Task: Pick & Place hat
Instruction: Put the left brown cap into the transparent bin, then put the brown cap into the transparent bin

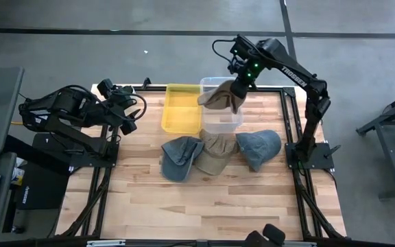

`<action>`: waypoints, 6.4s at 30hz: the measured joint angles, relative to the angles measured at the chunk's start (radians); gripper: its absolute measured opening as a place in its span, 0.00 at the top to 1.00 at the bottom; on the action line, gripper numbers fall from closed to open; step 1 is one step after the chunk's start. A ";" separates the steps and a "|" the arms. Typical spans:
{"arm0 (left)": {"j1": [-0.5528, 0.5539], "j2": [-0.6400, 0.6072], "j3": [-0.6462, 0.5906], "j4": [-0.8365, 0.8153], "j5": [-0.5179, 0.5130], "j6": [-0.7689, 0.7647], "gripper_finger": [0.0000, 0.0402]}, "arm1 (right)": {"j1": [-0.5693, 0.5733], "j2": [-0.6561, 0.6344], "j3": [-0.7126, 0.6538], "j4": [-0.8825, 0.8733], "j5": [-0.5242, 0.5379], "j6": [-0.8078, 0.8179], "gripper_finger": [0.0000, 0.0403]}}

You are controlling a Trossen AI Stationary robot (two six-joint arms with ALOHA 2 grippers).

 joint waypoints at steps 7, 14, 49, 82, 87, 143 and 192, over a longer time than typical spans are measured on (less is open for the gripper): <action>0.000 0.000 0.000 0.000 0.000 0.000 0.23 | -0.018 -0.003 0.000 -0.006 0.033 -0.002 0.99; 0.000 0.000 0.000 0.000 0.001 -0.003 0.23 | -0.018 -0.004 0.000 -0.007 0.071 -0.001 0.99; 0.000 0.000 0.000 -0.002 0.030 -0.022 0.23 | -0.024 0.212 0.000 0.111 0.012 -0.033 0.99; 0.000 0.000 0.000 -0.003 0.074 -0.022 0.23 | -0.016 0.237 0.000 0.287 0.089 -0.045 0.72; 0.000 0.000 0.000 -0.003 0.074 -0.022 0.23 | -0.021 0.208 0.000 0.301 0.098 -0.007 0.72; 0.000 0.066 0.000 -0.015 0.067 -0.116 0.23 | 0.576 0.054 0.000 0.082 0.091 0.106 0.72; -0.409 -0.050 -0.431 0.134 0.188 -0.447 0.23 | 1.166 0.477 0.000 0.205 0.540 0.630 0.72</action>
